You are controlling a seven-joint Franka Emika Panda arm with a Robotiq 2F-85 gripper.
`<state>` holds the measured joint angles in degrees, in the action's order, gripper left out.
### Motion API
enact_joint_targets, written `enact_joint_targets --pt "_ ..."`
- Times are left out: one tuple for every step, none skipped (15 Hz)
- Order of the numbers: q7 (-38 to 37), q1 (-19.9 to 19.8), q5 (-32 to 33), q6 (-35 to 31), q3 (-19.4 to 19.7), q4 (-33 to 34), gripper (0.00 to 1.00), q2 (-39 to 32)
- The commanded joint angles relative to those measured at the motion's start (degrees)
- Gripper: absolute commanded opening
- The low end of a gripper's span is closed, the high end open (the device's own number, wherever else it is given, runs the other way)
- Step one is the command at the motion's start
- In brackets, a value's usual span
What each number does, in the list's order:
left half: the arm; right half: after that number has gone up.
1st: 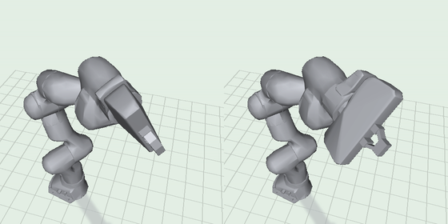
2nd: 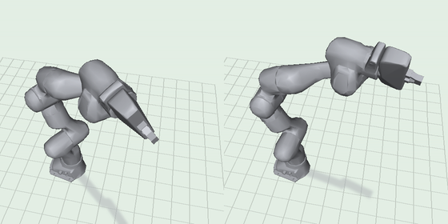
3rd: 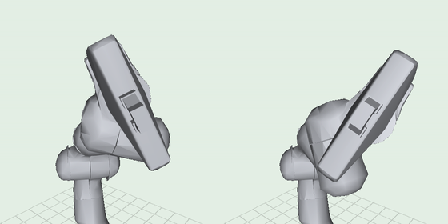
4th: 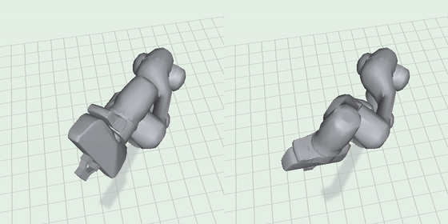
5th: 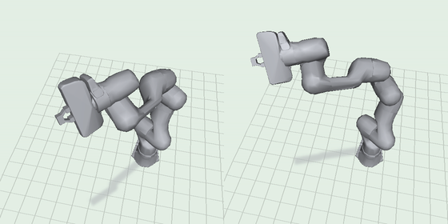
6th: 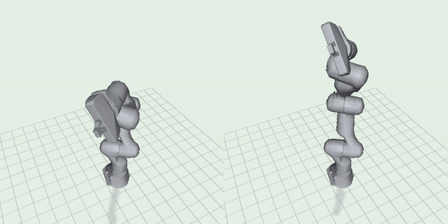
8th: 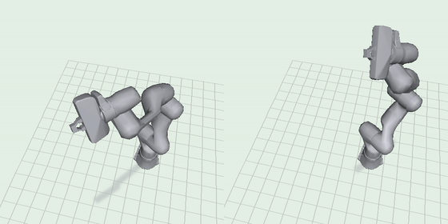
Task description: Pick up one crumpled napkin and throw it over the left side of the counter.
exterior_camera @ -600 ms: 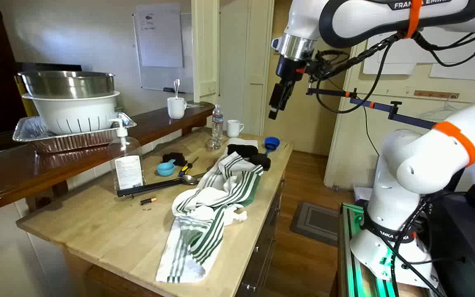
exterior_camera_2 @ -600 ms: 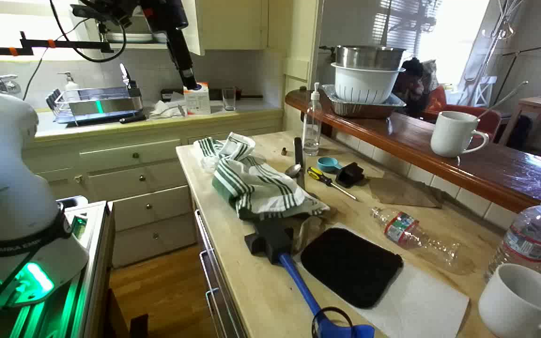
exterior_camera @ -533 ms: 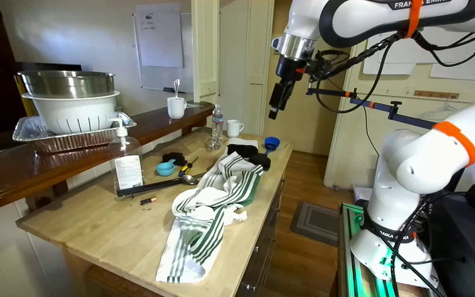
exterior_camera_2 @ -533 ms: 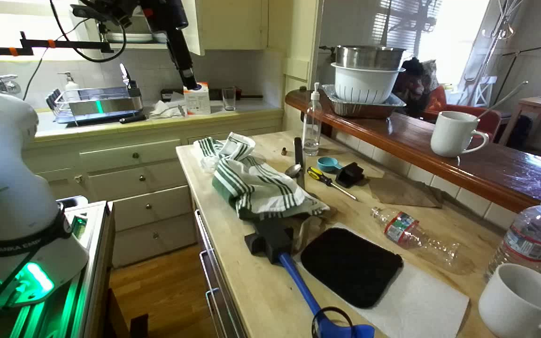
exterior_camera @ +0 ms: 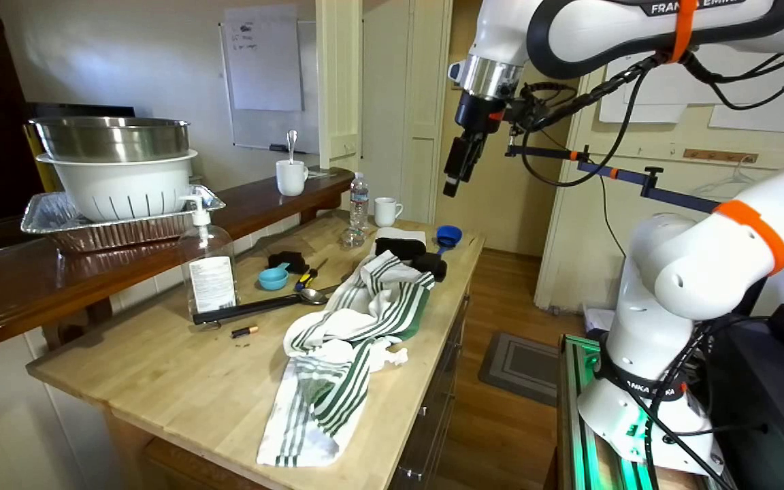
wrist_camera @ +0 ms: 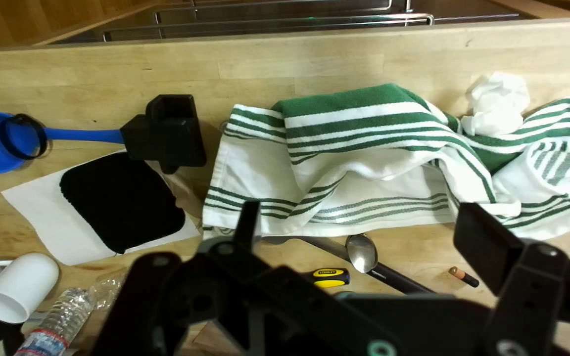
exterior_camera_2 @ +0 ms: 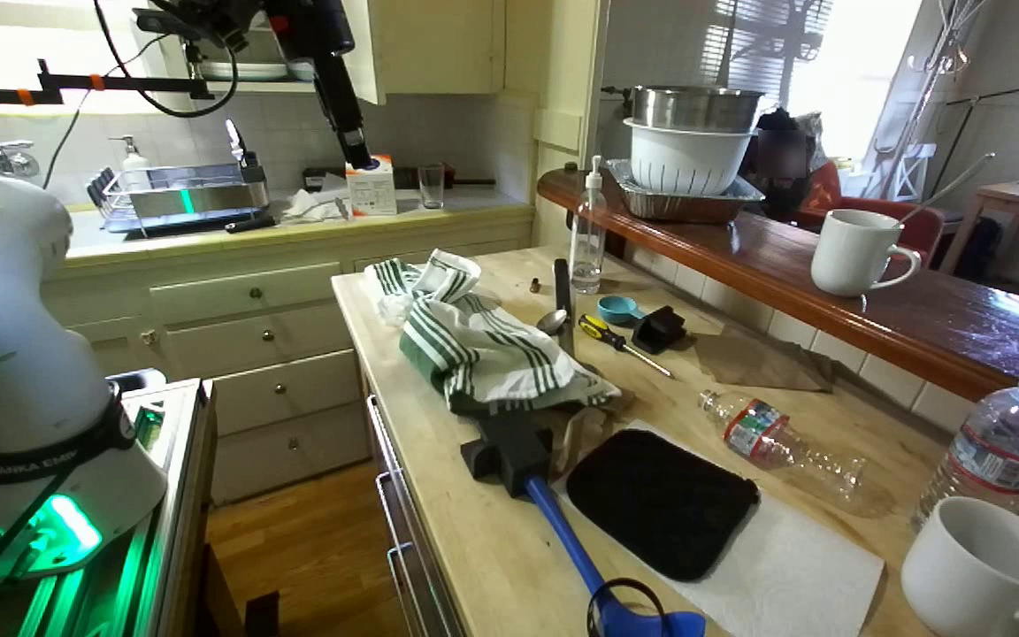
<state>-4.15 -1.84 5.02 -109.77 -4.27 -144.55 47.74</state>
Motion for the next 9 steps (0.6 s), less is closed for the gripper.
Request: enact_joint_targets --pt "-1.5 1.0 -0.2 -0.2 -0.9 -0.3 1.00 -0.5" --pt "-2.5 1.7 -0.9 0.0 -2.1 -0.8 1.00 -0.8" --pt "-3.6 2.8 -1.6 -0.1 -3.7 -1.7 1.00 -0.8" --pt "-4.9 4.3 -3.2 -0.9 -5.2 -3.2 1.00 -0.9" --pt "-6.6 5.4 -4.5 -1.0 -6.8 -4.2 1.00 -1.2" --pt "-8.1 7.3 -6.8 -2.5 -8.4 -6.2 1.00 -1.6" --pt "-9.6 8.9 -8.8 -4.0 -10.1 -7.7 1.00 -2.2" --pt "-11.0 10.3 -10.4 -6.0 -11.7 -9.1 1.00 -2.6" --pt "-11.7 12.3 -12.8 -9.9 -12.8 -11.2 1.00 -3.3"
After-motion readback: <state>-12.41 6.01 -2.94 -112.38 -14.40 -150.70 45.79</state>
